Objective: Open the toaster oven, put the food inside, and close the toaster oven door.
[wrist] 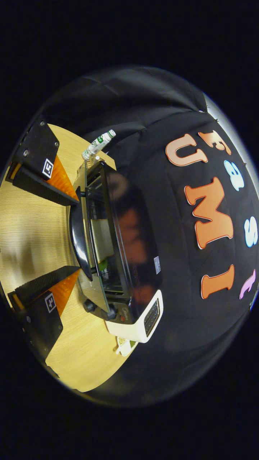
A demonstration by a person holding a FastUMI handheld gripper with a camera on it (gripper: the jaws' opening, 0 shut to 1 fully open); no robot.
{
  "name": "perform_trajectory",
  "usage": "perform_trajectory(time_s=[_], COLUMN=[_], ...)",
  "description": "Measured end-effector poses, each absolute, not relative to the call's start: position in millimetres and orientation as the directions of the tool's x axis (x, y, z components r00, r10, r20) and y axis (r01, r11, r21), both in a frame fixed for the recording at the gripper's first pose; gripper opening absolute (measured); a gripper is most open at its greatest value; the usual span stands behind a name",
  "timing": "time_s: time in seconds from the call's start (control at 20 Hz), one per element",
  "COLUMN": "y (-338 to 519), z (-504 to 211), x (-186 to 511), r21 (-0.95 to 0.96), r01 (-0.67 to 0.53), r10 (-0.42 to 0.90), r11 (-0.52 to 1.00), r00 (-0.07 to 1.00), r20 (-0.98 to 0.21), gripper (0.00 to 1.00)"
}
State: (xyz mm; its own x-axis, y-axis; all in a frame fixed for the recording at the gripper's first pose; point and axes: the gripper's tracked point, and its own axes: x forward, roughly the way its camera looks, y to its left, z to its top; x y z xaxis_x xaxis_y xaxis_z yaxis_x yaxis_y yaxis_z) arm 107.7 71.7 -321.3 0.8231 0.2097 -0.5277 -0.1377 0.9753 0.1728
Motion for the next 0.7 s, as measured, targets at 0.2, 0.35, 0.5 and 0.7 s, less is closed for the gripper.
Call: perform_trajectory(time_s=[0.2, 0.35, 0.5, 0.7], y=[85.3, 88.9, 67.9, 41.7], z=[-324.9, -309.2, -276.8, -201.0], x=[126.9, 125.9, 133.9, 141.3], r21=[0.12, 0.123, 0.072, 0.051], r01=[-0.157, -0.172, -0.171, -0.175], r10=[0.197, 0.211, 0.185, 0.181], r11=[0.98, 0.977, 0.983, 0.983], r00=[0.827, 0.842, 0.869, 0.903], r20=[-0.527, -0.497, -0.459, -0.39], gripper=[0.99, 0.99, 0.99, 0.99])
